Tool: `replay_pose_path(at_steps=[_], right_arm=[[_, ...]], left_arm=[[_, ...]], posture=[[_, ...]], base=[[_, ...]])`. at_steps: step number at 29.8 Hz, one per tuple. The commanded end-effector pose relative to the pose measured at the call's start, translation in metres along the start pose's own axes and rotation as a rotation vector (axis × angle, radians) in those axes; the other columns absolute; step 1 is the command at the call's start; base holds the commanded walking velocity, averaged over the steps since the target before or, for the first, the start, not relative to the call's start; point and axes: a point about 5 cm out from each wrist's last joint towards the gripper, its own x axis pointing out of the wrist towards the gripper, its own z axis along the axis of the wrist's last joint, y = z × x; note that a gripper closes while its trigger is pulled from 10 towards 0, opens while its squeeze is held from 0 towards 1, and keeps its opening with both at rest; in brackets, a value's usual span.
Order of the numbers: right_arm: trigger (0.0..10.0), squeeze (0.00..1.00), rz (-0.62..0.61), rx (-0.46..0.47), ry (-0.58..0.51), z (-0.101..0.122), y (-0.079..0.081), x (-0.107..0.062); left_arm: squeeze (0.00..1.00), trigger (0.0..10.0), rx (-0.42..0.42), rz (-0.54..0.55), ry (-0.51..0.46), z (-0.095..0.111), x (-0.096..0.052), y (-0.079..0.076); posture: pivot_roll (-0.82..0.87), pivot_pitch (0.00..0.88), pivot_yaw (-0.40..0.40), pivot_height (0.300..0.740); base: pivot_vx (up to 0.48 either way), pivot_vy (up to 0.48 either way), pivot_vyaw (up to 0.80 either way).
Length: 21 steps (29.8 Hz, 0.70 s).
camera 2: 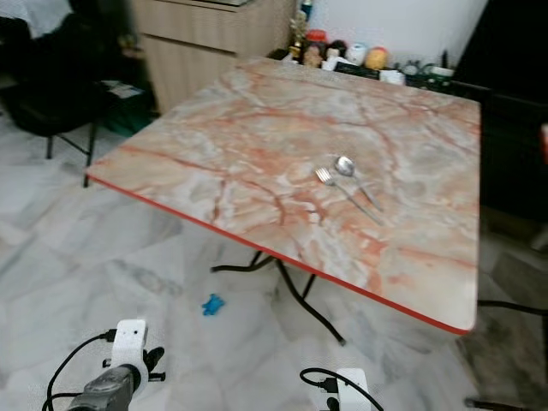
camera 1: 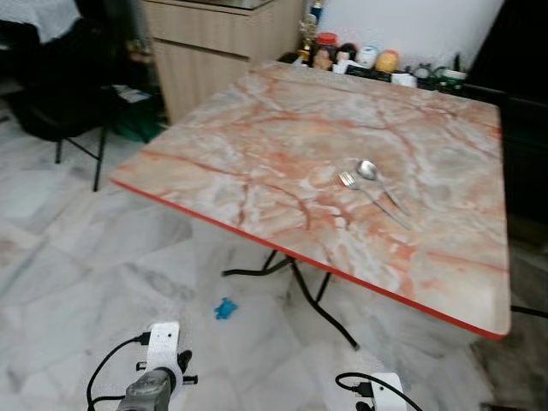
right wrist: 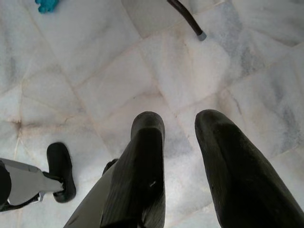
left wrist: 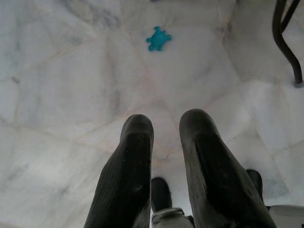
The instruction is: Setting the table
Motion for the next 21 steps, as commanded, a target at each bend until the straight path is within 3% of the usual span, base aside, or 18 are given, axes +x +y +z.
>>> replay_pose_path(at_steps=[1,5,14,21], right_arm=[[10.0,0.00,-0.005,0.009,0.004,0.000,-0.001,0.000],[10.0,0.00,-0.006,0.008,0.005,0.000,-0.001,0.000],[10.0,0.00,-0.007,0.009,0.006,-0.001,0.000,0.000],[10.0,0.00,-0.008,0.013,0.006,-0.001,0.000,0.000]], left_arm=[[0.00,10.0,0.025,-0.004,0.027,-0.005,-0.001,0.002],[0.00,10.0,0.075,-0.017,0.021,-0.001,0.000,0.000],[0.00,10.0,0.005,0.013,0.054,-0.012,-0.003,0.006],[0.00,10.0,0.036,0.097,0.134,-0.036,-0.012,0.032]], posture=[[0.14,0.000,-0.021,0.740],[0.14,0.000,-0.021,0.740],[0.13,0.000,-0.016,0.740],[0.13,0.000,-0.010,0.740]], base=[[0.000,0.000,-0.75],[0.000,0.000,-0.75],[0.000,0.000,-0.74],[0.000,0.000,-0.74]])
